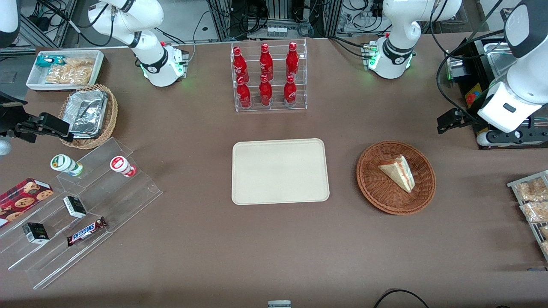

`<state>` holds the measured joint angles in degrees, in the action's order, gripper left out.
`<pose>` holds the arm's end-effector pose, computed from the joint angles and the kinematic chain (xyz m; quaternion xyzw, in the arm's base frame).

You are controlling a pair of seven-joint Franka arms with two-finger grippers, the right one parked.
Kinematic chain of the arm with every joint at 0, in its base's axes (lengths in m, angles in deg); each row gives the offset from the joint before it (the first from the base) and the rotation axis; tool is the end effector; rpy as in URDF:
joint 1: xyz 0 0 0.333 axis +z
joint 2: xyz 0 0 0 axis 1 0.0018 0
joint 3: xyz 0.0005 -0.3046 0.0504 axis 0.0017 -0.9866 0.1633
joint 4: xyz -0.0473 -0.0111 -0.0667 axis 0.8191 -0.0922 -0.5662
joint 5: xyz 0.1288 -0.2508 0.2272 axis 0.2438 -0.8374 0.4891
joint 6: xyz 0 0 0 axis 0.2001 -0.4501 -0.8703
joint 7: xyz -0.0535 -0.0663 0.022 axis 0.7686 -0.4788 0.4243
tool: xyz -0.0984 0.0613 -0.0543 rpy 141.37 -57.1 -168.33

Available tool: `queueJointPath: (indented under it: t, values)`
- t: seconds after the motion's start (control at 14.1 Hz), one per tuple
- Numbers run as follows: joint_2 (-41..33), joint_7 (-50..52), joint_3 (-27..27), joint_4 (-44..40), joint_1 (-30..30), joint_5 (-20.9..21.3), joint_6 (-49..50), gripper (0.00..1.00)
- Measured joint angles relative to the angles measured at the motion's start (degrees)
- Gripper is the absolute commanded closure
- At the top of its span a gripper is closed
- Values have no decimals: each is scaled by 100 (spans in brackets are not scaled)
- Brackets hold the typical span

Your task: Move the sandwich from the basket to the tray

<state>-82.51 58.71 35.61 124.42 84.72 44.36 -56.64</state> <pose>0.5104 -0.0439 0.5465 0.9992 0.0199 -0.0328 0.0088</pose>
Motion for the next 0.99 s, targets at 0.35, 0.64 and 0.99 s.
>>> queueJointPath:
  t: [0.35, 0.64, 0.99]
  values:
    - [0, -12, -2, 0, -7, 0, 0, 0]
    - [14, -12, -2, 6, -16, 0, 1, 0]
    - [220, -12, -2, 51, -21, 0, 0, 0]
